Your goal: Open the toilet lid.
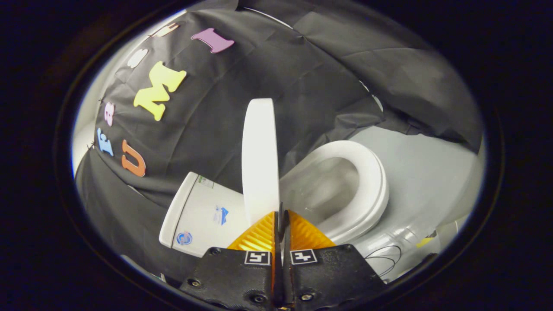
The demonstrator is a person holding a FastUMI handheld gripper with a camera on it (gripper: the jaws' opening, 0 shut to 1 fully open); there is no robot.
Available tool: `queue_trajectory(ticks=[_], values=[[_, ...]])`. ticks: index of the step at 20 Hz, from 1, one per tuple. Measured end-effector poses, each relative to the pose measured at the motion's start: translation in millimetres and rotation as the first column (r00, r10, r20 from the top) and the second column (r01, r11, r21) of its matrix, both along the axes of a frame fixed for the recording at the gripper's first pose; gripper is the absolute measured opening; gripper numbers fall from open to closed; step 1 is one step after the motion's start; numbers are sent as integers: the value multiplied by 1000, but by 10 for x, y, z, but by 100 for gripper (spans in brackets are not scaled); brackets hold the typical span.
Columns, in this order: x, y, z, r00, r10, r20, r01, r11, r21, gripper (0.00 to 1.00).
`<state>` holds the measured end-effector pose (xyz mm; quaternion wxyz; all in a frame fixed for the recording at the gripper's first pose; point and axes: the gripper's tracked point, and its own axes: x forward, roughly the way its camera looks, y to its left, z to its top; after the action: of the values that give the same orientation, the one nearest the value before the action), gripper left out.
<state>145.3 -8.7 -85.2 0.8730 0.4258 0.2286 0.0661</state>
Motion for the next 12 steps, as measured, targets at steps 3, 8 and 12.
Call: queue_trajectory(ticks=[3,8,12], values=[[-23,143,147,1000,1,10,-1,999,-42,4],[-4,245,278,1000,-10,26,12,996,-91,4],[-33,348,388,999,2,43,4,992,-126,5]])
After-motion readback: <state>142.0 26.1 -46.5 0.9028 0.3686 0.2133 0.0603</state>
